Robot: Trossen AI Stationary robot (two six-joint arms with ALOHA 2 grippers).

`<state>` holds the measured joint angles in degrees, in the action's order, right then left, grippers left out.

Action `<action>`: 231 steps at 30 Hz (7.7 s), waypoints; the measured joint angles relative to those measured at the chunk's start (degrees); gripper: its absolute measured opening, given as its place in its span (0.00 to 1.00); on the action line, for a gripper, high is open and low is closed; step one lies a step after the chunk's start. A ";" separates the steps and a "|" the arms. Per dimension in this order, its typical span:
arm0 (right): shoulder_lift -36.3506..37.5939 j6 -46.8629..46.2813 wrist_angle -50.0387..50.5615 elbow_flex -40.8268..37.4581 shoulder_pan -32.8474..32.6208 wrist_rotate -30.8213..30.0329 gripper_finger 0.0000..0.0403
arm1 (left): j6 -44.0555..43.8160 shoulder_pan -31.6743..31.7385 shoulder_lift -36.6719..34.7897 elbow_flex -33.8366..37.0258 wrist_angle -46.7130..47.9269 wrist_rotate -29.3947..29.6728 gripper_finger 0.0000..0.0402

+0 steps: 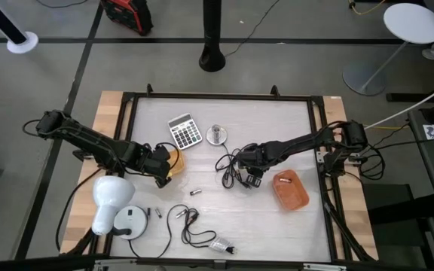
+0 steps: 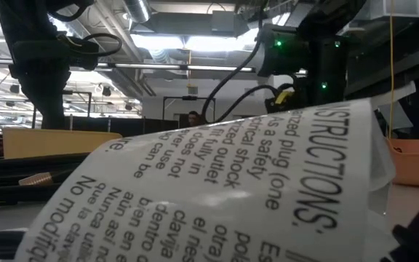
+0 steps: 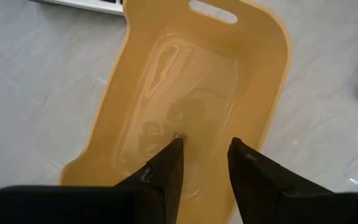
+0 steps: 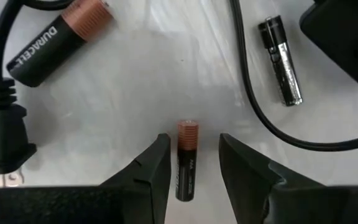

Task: Sort batteries
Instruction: Put the black battery into the yellow bin, then put the silver battery into the orange bin

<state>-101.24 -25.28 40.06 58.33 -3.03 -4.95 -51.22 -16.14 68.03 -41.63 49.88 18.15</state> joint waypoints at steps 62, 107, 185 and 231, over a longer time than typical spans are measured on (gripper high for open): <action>-8.05 18.29 -52.64 15.03 0.09 4.56 0.02 | 2.44 -0.75 -11.18 -2.32 -14.78 -7.01 0.15; -30.19 22.70 -59.92 35.91 0.92 1.62 0.35 | 2.85 -6.83 -20.10 -1.92 -7.54 -11.53 0.08; 16.54 23.89 12.27 35.87 -7.89 -20.96 0.36 | 48.53 3.34 33.26 -24.46 -13.56 -25.79 0.08; 30.23 12.02 36.56 35.65 -7.87 -21.59 0.36 | 35.13 3.56 40.57 -24.48 -15.67 -16.28 0.09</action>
<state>-71.01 -13.26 76.62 93.97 -10.90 -26.55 -16.09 -12.58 108.60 -66.11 34.20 1.88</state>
